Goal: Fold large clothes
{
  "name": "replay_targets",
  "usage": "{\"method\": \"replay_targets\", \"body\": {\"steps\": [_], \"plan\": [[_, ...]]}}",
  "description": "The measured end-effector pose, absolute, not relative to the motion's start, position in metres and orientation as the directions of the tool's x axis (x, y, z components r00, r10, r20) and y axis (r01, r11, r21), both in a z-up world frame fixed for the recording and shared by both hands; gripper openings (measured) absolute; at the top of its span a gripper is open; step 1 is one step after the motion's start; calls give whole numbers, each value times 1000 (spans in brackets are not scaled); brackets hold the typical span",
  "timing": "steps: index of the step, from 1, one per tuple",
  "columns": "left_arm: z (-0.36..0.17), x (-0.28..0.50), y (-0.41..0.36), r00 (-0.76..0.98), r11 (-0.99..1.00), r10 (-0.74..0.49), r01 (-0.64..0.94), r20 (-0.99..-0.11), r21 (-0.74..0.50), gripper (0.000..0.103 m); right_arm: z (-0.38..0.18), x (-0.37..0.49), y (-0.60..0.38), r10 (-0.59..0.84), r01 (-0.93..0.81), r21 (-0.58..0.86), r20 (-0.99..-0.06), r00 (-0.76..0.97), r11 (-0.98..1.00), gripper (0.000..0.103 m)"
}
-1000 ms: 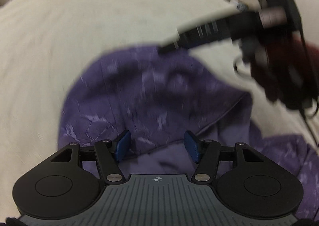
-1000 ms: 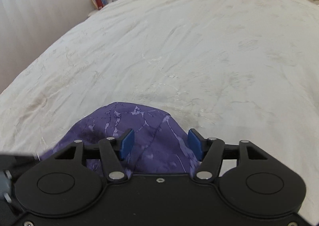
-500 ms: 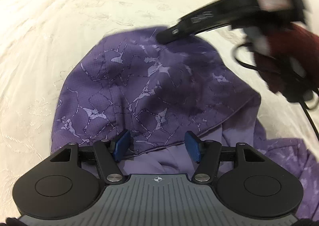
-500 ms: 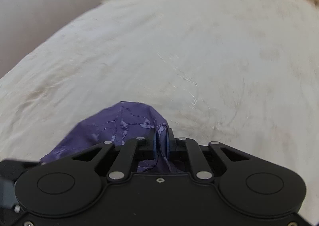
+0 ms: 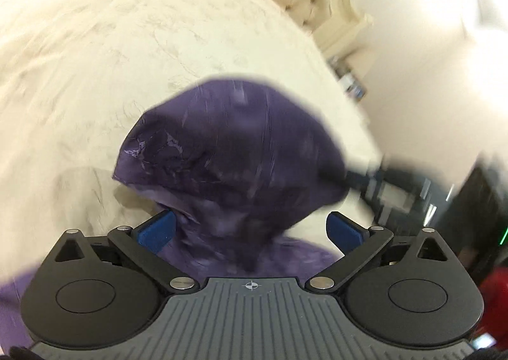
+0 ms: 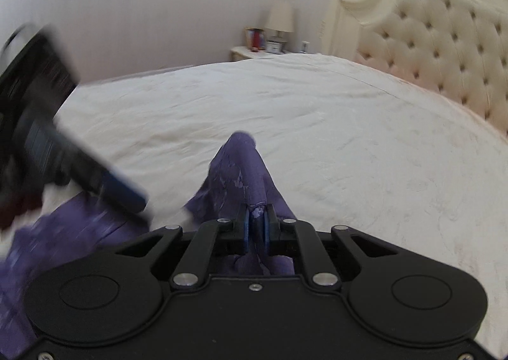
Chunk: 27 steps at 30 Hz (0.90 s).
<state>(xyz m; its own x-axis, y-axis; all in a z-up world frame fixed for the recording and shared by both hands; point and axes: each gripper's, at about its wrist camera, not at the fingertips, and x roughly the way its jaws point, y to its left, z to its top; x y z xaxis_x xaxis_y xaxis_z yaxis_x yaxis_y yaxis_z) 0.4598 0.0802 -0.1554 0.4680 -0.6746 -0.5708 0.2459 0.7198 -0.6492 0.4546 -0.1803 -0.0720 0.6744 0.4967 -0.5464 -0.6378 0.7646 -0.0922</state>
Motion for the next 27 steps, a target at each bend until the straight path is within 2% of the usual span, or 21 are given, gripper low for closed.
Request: {"method": "replay_targets", "body": {"steps": [3,6,11,13,15,16,17,19,20,21,22,23,24,27], "plan": [[-152,450,96,466,651,-715,171,-521,-740,103,-76,414,-168,495,-659,-121,-563,661,742,15],[-157,452,97,445,622,-726,101,-523,-777,103,-84,378,-162,486,-682,-153,-591,643,715,15],[-191,448,89,399,664,-678,-28,-617,-748,102,-97,338,-157,469,-692,-151,-632,617,706,15],[-208,443,91,394,649,-664,-120,-636,-752,96,-100,327,-158,459,-685,-142,-644,612,714,15],[-221,438,94,376,596,-679,-221,-631,-772,36,-104,321,-159,446,-670,-123,-657,608,732,16],[-225,434,96,390,574,-678,-248,-623,-780,23,-104,321,-161,436,-657,-111,-663,608,746,16],[-224,430,94,415,575,-663,-251,-623,-779,12,-105,319,-163,427,-637,-90,-669,608,766,19],[-214,423,86,442,618,-642,-185,-626,-764,12,-106,317,-171,421,-585,-16,-679,601,811,24],[-207,421,81,444,641,-637,-151,-631,-753,12,-105,315,-176,417,-551,22,-678,605,834,31],[-201,419,78,445,657,-633,-123,-633,-744,12,-105,312,-183,416,-511,71,-681,603,857,50],[-196,418,76,444,670,-630,-103,-637,-735,12,-105,308,-192,422,-465,136,-683,595,875,59],[-192,418,74,444,683,-625,-88,-642,-725,12,-105,306,-202,431,-416,199,-680,594,887,79],[-189,418,74,443,694,-621,-74,-647,-717,12,-106,304,-212,440,-358,267,-668,600,895,82],[-186,417,75,439,707,-617,-56,-653,-705,12,-117,310,-240,442,-183,424,-665,602,887,82]]}}
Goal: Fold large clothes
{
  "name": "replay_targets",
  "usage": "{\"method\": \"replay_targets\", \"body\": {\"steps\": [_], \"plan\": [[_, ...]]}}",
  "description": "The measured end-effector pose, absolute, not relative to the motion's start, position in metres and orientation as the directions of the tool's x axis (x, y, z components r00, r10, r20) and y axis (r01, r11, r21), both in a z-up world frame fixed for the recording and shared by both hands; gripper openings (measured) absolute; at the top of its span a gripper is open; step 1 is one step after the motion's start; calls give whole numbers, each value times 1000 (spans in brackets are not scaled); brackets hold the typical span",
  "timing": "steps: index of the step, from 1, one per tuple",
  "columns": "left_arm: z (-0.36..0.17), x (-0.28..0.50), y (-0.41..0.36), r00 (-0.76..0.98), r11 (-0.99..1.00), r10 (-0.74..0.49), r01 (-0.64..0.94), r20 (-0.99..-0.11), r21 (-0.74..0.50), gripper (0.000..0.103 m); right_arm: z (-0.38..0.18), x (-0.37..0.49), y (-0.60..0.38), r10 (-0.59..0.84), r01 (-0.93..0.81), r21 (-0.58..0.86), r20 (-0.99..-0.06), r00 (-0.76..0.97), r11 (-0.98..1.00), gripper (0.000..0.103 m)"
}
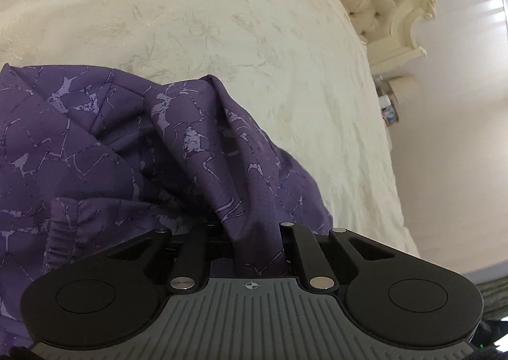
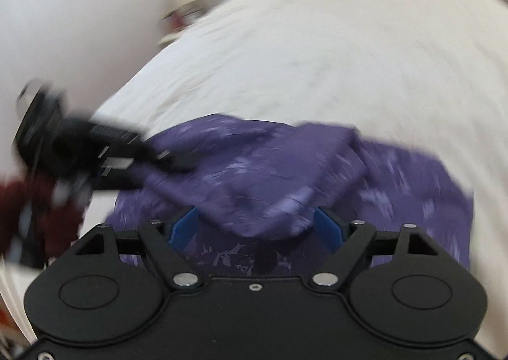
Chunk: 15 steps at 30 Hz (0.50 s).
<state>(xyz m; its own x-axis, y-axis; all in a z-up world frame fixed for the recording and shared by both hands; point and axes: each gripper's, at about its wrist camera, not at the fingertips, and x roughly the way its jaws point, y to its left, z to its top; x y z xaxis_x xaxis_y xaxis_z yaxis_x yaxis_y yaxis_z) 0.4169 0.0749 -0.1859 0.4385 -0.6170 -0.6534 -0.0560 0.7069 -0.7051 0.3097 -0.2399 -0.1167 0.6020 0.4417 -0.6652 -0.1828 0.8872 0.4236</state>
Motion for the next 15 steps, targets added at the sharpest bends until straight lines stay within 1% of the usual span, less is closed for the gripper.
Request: {"method": "replay_targets", "body": {"steps": [3,9,12,15], "plan": [[-191,415,73,420,719,-610,-62,-672,-692,12,-138,328,-254,469,-51,538,-680,564,841,82],[-198,408,73,409,728,-596,-88,-691,-680,12,-168,367,-262,502,113,645,-681,533,756,82],[-195,404,78,417,725,-600,-77,-682,-685,12,-174,376,-272,526,188,703,-658,539,686,82],[-193,393,87,424,720,-608,-64,-672,-691,13,-173,369,-283,543,221,743,-627,558,631,82]]}}
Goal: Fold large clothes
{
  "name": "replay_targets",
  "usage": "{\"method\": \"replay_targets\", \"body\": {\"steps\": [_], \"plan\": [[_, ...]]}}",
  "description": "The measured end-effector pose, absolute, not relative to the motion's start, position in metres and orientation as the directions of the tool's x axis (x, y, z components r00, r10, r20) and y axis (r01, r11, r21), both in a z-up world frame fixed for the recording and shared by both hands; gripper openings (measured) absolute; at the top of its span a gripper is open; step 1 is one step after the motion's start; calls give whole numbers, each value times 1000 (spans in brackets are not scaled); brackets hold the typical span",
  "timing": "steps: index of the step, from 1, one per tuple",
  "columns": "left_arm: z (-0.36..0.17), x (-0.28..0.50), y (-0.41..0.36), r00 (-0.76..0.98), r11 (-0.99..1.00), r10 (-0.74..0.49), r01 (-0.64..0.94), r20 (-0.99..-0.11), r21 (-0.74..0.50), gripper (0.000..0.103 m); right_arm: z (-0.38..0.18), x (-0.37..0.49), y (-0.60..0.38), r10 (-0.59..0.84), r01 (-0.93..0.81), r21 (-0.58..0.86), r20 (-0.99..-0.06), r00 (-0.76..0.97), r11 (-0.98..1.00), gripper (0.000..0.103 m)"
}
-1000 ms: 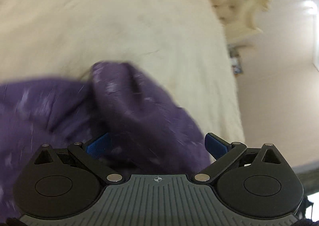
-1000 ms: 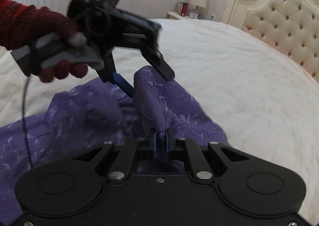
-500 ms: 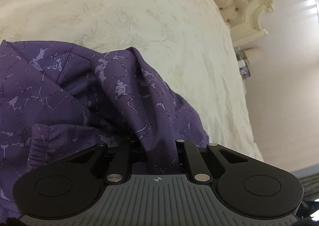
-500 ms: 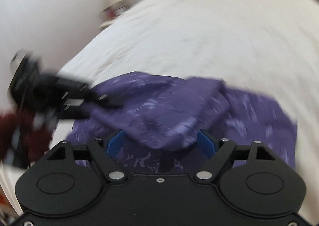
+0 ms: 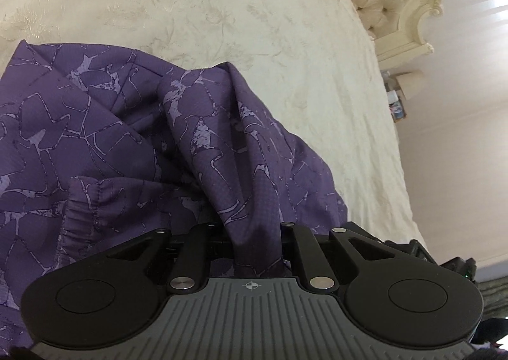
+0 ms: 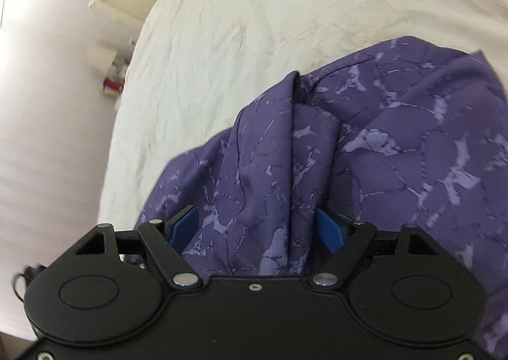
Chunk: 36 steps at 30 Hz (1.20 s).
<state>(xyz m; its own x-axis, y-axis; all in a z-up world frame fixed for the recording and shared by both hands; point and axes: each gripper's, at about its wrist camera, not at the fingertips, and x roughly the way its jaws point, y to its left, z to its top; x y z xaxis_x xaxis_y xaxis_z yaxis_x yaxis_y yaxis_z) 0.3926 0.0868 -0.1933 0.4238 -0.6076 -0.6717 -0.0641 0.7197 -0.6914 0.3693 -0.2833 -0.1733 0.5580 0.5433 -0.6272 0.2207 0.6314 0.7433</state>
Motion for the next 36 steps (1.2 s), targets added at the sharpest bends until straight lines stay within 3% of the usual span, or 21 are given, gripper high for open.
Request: {"method": "replay_targets", "body": {"steps": [4,5,7,8,15,20,22,25,27,29,33,36], "plan": [[-196,388,87,414,713,-612,-81,-674,-696,12,-179,369,-278,519,223,693,-680,518,686,79],[-196,387,86,414,714,-611,-80,-675,-695,12,-180,371,-275,523,214,685,-689,502,697,70],[-191,387,82,415,722,-606,-70,-678,-688,12,-177,376,-265,507,181,647,-715,482,741,40],[-186,387,81,424,726,-603,-59,-675,-685,12,-169,379,-260,481,152,611,-731,483,777,15],[-133,353,81,554,772,-573,117,-604,-625,15,-102,344,-257,442,-57,534,-630,638,843,15],[-194,341,63,439,900,-424,107,-792,-422,27,-162,341,-243,376,6,444,-765,523,896,17],[-216,338,64,396,912,-404,97,-825,-400,30,-188,344,-240,319,27,375,-823,470,927,24],[-214,330,72,431,905,-408,74,-805,-419,32,-195,340,-239,298,22,349,-830,472,937,30],[-202,323,76,479,920,-377,95,-793,-380,35,-189,337,-242,277,25,331,-827,489,943,44],[-185,317,80,533,934,-346,118,-772,-336,38,-184,334,-247,246,41,310,-823,512,950,49],[-160,314,77,615,947,-319,176,-721,-269,39,-157,321,-250,178,9,238,-751,636,971,50],[-152,318,62,637,932,-364,255,-680,-260,41,-145,324,-237,233,-95,232,-692,684,968,50]]}}
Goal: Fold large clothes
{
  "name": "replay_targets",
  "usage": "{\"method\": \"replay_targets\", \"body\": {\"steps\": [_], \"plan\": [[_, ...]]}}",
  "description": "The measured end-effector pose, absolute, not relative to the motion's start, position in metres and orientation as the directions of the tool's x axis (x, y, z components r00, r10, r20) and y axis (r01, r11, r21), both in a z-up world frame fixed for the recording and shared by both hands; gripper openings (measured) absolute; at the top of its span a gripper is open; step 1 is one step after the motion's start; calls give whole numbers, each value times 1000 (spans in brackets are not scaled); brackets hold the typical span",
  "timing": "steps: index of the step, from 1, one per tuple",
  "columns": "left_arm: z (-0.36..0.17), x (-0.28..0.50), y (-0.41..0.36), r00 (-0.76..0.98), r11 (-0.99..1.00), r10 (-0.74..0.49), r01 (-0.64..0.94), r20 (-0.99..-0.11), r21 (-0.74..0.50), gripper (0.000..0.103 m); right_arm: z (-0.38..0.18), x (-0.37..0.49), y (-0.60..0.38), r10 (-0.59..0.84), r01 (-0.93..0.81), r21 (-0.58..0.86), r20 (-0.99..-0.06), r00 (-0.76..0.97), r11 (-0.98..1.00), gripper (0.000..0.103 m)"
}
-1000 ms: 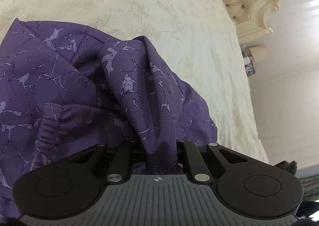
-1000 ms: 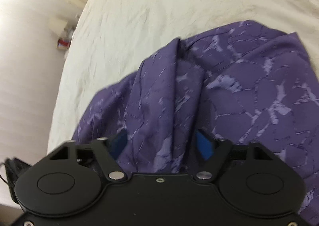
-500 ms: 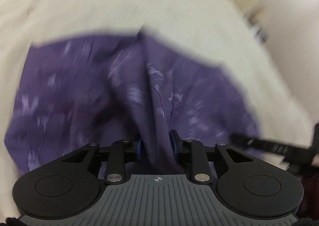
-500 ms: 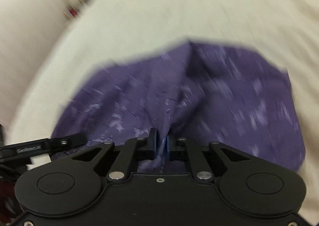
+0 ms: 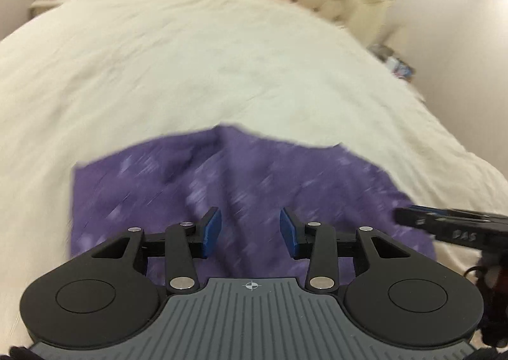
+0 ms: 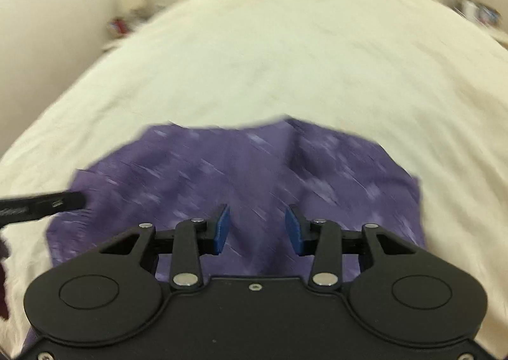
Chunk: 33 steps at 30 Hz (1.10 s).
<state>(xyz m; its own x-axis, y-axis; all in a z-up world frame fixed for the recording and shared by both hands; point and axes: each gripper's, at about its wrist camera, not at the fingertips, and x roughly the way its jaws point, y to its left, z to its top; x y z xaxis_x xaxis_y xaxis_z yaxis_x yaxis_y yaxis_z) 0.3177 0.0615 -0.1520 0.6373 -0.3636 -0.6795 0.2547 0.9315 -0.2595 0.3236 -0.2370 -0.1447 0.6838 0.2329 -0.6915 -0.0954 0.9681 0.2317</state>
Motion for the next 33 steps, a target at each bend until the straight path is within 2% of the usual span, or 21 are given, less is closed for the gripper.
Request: {"method": "replay_targets", "body": {"steps": [6,10,12,15,19,23,26,29,33], "plan": [[-168,350,28,603,903,-427,328,-674,-278,42,-157,370,-214,304,-199,230,-706,639,953,50],[-198,373,38,557,931,-366,225,-745,-288,42,-178,394,-225,261,-136,224,-760,596,965,47],[-210,379,44,531,946,-324,205,-783,-252,41,-188,396,-234,232,-101,213,-785,575,972,47],[-215,377,45,521,942,-323,254,-790,-217,41,-200,397,-247,199,-68,195,-812,549,979,48],[-193,362,43,548,942,-322,265,-772,-205,43,-189,385,-256,205,-49,217,-792,576,975,52],[-168,330,40,605,943,-312,290,-732,-163,61,-165,357,-247,208,-84,201,-740,639,976,69],[-163,304,35,618,935,-309,337,-723,-111,67,-148,334,-231,225,-139,178,-705,672,974,78],[-175,286,28,591,933,-272,357,-760,-56,72,-153,313,-213,229,-186,140,-715,660,973,79],[-203,278,35,530,943,-212,331,-821,-29,80,-178,300,-199,190,-205,82,-779,597,975,79]]}}
